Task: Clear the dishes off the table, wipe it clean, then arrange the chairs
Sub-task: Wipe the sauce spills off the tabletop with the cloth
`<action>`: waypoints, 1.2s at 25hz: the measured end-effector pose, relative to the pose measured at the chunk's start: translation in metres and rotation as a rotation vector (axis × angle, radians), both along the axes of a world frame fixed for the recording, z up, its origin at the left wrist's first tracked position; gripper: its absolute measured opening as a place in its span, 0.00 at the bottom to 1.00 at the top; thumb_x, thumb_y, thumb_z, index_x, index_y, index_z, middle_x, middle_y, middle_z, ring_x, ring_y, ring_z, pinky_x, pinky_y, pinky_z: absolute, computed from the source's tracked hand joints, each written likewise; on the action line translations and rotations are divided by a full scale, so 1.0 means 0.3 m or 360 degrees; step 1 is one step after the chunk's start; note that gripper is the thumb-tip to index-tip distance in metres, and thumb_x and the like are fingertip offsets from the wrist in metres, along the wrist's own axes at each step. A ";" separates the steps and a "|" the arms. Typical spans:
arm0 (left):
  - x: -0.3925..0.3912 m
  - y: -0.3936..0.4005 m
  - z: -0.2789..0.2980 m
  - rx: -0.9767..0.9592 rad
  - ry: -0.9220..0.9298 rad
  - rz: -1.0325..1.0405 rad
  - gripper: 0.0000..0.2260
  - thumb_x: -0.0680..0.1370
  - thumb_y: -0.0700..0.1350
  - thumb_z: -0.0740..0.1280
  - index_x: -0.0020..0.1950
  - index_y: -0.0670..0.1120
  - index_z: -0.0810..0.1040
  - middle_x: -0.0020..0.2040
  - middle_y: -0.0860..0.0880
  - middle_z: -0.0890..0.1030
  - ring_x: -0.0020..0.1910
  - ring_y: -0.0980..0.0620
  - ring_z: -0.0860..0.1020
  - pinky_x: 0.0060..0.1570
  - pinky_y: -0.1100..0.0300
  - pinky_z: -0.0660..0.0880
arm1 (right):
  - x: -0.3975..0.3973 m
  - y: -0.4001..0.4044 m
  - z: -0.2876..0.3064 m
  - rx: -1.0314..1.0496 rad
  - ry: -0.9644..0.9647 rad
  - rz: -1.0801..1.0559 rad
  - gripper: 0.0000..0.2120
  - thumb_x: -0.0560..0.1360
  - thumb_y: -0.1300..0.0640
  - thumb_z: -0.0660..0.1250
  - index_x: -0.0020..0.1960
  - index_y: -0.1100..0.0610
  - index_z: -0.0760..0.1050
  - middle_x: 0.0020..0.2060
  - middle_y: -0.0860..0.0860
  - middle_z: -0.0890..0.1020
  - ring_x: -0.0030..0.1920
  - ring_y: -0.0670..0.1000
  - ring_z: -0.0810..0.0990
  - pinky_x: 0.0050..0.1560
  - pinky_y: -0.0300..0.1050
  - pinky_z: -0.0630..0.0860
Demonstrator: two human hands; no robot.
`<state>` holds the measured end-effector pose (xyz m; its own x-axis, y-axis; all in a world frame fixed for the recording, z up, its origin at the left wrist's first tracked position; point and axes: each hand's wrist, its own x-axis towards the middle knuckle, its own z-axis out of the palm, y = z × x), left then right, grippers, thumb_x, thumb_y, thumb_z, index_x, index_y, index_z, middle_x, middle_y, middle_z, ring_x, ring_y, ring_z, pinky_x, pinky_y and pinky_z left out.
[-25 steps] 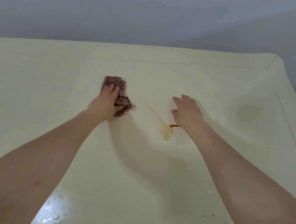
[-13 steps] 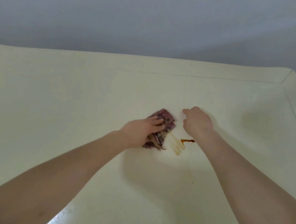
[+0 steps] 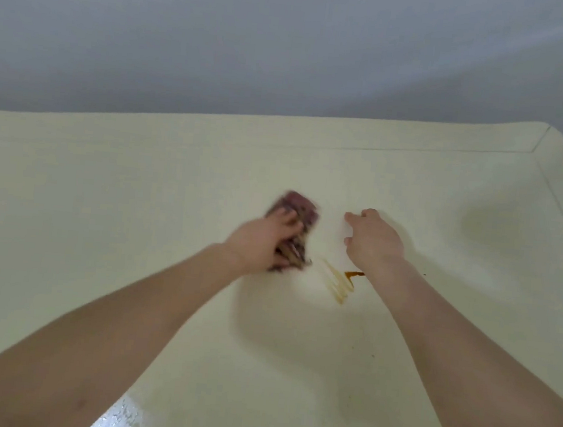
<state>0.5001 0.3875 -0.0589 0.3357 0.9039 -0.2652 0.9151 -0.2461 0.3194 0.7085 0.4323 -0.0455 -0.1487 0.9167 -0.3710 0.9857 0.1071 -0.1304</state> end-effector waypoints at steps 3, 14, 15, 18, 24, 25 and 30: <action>-0.035 0.005 -0.024 0.0006 -0.0043 -0.0122 0.34 0.76 0.50 0.68 0.77 0.47 0.55 0.78 0.47 0.52 0.77 0.51 0.51 0.73 0.61 0.52 | 0.001 0.000 0.003 0.0012 -0.0001 0.0022 0.18 0.78 0.58 0.59 0.68 0.52 0.67 0.63 0.53 0.68 0.62 0.54 0.72 0.50 0.48 0.73; 0.008 0.345 -0.019 0.0120 0.0048 0.0112 0.30 0.78 0.48 0.65 0.76 0.42 0.57 0.77 0.43 0.56 0.76 0.46 0.55 0.72 0.58 0.54 | 0.021 -0.011 0.014 0.0058 0.0087 0.0056 0.21 0.80 0.57 0.59 0.72 0.51 0.62 0.69 0.52 0.63 0.67 0.52 0.67 0.55 0.49 0.75; 0.037 0.279 -0.030 0.0119 -0.0001 -0.0080 0.30 0.78 0.47 0.65 0.77 0.43 0.57 0.78 0.44 0.55 0.77 0.48 0.54 0.72 0.60 0.53 | 0.023 -0.013 0.018 0.0049 0.0089 0.0068 0.21 0.80 0.57 0.59 0.72 0.51 0.62 0.70 0.52 0.63 0.68 0.53 0.67 0.55 0.49 0.75; -0.001 0.270 -0.047 0.0135 0.0113 -0.0337 0.31 0.78 0.48 0.63 0.78 0.46 0.52 0.78 0.47 0.51 0.77 0.50 0.51 0.73 0.60 0.50 | 0.028 -0.012 0.019 0.0020 0.0106 0.0087 0.22 0.80 0.56 0.59 0.73 0.51 0.60 0.71 0.52 0.63 0.69 0.52 0.65 0.56 0.49 0.75; -0.021 0.559 -0.038 0.0098 0.0275 0.0331 0.30 0.79 0.51 0.62 0.76 0.43 0.55 0.77 0.45 0.55 0.77 0.46 0.51 0.73 0.50 0.56 | 0.041 -0.011 -0.004 0.0088 0.0170 0.0064 0.23 0.79 0.55 0.60 0.73 0.49 0.61 0.70 0.51 0.62 0.69 0.52 0.65 0.58 0.50 0.74; 0.022 0.556 -0.035 0.0121 0.0234 0.0255 0.29 0.78 0.49 0.63 0.76 0.43 0.56 0.77 0.43 0.56 0.76 0.46 0.53 0.73 0.52 0.55 | 0.046 -0.011 -0.006 0.0096 0.0168 0.0067 0.23 0.79 0.55 0.60 0.73 0.49 0.61 0.71 0.51 0.62 0.69 0.52 0.65 0.57 0.50 0.74; 0.183 0.268 -0.025 0.0086 -0.0015 -0.0362 0.32 0.76 0.46 0.67 0.76 0.42 0.57 0.77 0.42 0.55 0.77 0.47 0.53 0.74 0.60 0.50 | 0.069 -0.001 -0.016 0.0025 0.0231 0.0093 0.25 0.78 0.55 0.63 0.74 0.51 0.62 0.72 0.52 0.63 0.68 0.55 0.69 0.63 0.50 0.70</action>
